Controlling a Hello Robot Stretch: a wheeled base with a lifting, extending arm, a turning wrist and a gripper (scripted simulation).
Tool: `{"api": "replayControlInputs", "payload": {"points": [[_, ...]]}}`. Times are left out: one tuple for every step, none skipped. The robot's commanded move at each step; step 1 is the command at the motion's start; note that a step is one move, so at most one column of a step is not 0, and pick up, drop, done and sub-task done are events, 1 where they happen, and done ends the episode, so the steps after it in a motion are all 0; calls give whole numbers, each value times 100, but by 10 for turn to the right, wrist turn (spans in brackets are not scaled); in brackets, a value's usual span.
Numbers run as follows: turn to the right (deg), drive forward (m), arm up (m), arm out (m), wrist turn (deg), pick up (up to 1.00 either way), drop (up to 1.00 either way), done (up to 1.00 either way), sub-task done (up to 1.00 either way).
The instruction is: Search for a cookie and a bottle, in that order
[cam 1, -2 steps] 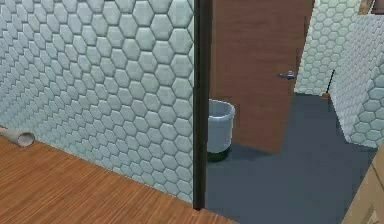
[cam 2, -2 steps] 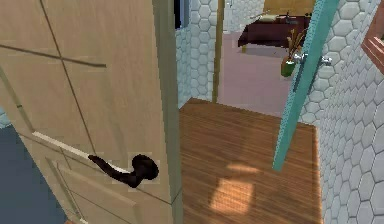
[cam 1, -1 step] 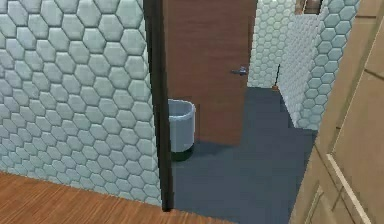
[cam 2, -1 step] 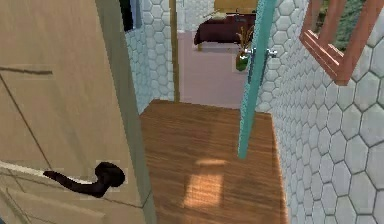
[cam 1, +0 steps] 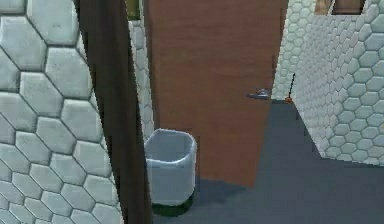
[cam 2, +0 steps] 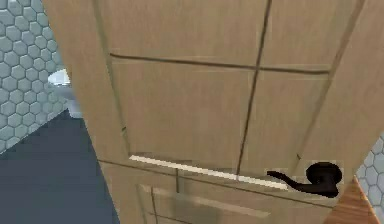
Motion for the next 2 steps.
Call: {"api": "replayControlInputs", "payload": {"points": [[180,0,0,0,0,0,0,0,0],[0,45,0,0,0,0,0,0,0]]}}
